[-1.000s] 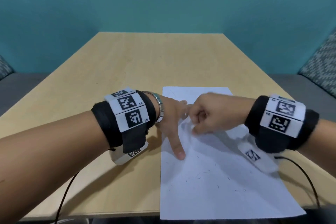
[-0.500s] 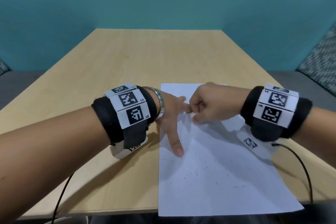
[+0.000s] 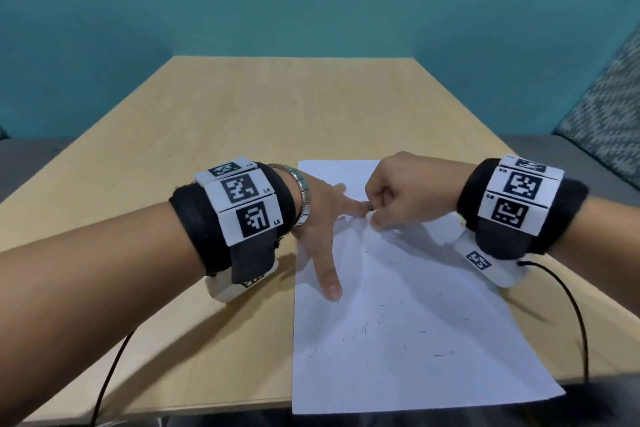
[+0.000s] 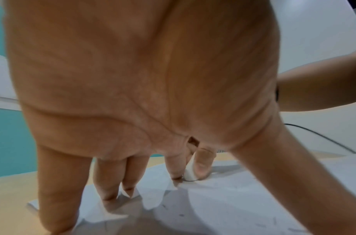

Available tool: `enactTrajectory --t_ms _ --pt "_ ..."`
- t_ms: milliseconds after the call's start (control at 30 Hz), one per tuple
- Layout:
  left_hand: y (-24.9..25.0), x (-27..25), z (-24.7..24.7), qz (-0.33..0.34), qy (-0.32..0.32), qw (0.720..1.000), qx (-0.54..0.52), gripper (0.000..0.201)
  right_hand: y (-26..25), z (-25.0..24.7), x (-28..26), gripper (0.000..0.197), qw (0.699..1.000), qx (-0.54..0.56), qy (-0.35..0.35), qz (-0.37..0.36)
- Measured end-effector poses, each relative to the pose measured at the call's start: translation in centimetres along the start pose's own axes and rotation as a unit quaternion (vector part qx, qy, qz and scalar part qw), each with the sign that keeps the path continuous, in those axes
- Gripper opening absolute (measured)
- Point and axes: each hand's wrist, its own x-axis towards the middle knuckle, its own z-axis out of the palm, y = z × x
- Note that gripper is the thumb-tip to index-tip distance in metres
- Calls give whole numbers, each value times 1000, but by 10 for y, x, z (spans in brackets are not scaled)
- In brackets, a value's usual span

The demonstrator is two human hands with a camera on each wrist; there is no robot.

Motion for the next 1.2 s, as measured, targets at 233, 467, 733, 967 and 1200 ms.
enactTrajectory --t_ms 233,467,733,967,1200 --pt "3 -1 -2 0 -4 1000 9 122 -10 7 -10 20 998 0 -48 -27" --pt "4 -2 -4 1 -5 1000 17 121 -14 13 -22 22 993 29 -104 -44" --pt "0 -2 -6 3 -10 1000 16 122 -12 14 -20 20 995 32 -88 -36" --pt "-2 1 -5 1 -14 1000 15 129 -6 7 -11 23 999 5 -27 -29" --pt "-1 0 -5 -7 -20 999 24 134 4 -1 -8 17 1000 -15 -1 6"
